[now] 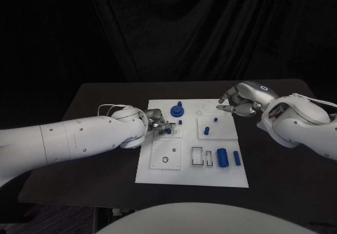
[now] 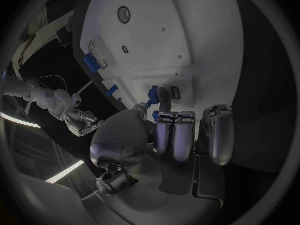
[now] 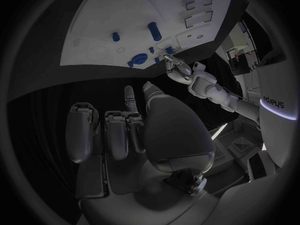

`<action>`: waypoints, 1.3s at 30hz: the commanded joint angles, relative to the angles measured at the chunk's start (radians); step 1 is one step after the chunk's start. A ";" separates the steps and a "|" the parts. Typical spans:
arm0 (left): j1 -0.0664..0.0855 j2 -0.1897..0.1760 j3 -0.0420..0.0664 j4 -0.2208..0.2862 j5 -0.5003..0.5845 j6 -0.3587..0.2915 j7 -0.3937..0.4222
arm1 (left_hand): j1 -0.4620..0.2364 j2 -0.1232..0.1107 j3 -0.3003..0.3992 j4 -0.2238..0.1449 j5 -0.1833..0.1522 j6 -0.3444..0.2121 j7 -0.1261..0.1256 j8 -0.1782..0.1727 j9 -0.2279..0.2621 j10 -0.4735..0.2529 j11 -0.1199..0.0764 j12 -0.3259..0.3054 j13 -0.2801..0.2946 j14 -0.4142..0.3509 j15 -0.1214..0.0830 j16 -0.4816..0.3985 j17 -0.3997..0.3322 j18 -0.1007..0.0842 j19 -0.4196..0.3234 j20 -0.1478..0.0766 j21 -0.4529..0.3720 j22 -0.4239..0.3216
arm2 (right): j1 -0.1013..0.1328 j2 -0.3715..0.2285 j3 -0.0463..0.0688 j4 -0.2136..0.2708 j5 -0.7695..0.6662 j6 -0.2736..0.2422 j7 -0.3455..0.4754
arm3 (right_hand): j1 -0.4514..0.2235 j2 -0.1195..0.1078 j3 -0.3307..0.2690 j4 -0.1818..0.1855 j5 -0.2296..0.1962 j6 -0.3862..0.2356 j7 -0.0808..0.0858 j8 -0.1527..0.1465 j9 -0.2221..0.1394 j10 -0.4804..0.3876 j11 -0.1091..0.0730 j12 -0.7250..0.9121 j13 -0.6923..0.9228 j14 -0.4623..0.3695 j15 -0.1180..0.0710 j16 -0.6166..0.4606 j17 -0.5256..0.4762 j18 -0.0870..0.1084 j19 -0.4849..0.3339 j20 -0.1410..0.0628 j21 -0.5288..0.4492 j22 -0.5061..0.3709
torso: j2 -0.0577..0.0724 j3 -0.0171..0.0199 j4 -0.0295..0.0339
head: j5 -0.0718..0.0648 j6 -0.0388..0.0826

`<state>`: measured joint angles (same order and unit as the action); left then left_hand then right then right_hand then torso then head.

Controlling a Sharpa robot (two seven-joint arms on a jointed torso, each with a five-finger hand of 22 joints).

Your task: Assemble the parts on the task board

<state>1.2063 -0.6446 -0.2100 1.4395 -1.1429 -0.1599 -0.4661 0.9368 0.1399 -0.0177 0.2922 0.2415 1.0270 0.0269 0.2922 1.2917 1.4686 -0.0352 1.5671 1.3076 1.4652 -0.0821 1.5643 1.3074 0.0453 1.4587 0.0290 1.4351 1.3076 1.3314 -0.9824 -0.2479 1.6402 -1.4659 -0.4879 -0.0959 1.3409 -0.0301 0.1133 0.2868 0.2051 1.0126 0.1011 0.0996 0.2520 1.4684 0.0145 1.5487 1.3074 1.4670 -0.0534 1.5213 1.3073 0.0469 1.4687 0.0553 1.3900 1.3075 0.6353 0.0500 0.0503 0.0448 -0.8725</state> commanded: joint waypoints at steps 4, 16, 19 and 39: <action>-0.004 0.003 -0.001 0.002 0.006 -0.004 0.041 | 0.058 -0.003 0.001 -0.005 0.052 -0.001 -0.007 0.007 0.017 0.102 -0.009 0.004 0.263 0.106 -0.008 0.006 0.263 0.001 0.004 -0.005 -0.001 0.139 | -0.003 0.000 0.001 0.001 -0.002 0.006 -0.018 | 0.004 0.006 0.007 0.000 0.006 0.007 -0.002 -0.007 -0.001 0.077 0.004 -0.005 0.232 0.088 0.004 -0.004 0.194 -0.003 0.027 0.005 -0.006 0.205 | -0.001 0.0004 0.0007 | 0.000 0.000; -0.005 0.006 -0.001 0.003 0.006 -0.027 0.060 | 0.073 -0.004 0.001 -0.004 0.057 0.007 -0.010 0.016 0.028 0.102 -0.012 0.004 0.263 0.106 -0.010 0.006 0.263 0.000 0.007 -0.007 0.002 0.142 | -0.003 -0.001 0.001 0.002 -0.002 0.006 -0.018 | 0.003 0.010 0.008 0.002 0.007 0.007 -0.002 -0.007 -0.002 0.076 0.004 -0.006 0.231 0.088 0.004 -0.005 0.194 -0.003 0.026 0.005 -0.007 0.205 | 0.000 0.0007 0.0006 | 0.000 0.000; -0.005 0.005 -0.001 0.004 0.006 -0.033 0.062 | 0.075 -0.004 0.001 -0.004 0.057 0.006 -0.010 0.017 0.030 0.102 -0.012 0.004 0.263 0.106 -0.011 0.006 0.263 0.000 0.008 -0.007 0.003 0.144 | -0.003 -0.002 0.001 0.002 -0.002 0.006 -0.018 | 0.003 0.010 0.008 0.002 0.007 0.007 -0.002 -0.007 -0.002 0.076 0.004 -0.006 0.231 0.088 0.004 -0.005 0.194 -0.003 0.026 0.005 -0.007 0.205 | 0.000 0.0005 0.0015 | -0.001 0.000; 0.028 -0.069 -0.001 0.071 -0.052 -0.071 -0.007 | 0.132 -0.029 -0.012 -0.001 0.046 -0.003 -0.020 0.076 0.046 0.102 -0.022 0.004 0.263 0.106 -0.021 0.006 0.263 -0.004 0.021 -0.018 0.013 0.156 | -0.003 -0.012 0.001 0.005 -0.002 -0.009 -0.014 | -0.001 0.012 0.007 0.004 0.008 0.006 -0.001 -0.008 -0.003 0.075 0.005 -0.007 0.230 0.088 0.004 -0.004 0.194 -0.003 0.026 0.005 -0.007 0.205 | 0.000 0.0002 0.0014 | 0.007 0.000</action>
<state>1.2233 -0.7126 -0.2131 1.5033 -1.1500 -0.2118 -0.4626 1.0617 0.1098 -0.0206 0.2899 0.2949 1.0316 0.0070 0.3675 1.3080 1.4684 -0.0501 1.5672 1.3076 1.4651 -0.0967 1.5643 1.3080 0.0455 1.4694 0.0181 1.4471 1.3074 1.3307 -0.9924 -0.2479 1.6429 -1.4658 -0.4861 -0.0982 1.3409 -0.0302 0.1161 0.2896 0.2086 1.0126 0.1011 0.0959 0.2509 1.4684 0.0145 1.5449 1.3073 1.4670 -0.0534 1.5214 1.3073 0.0470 1.4687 0.0553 1.3861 1.3081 0.6353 0.0503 0.0514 0.0513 -0.8725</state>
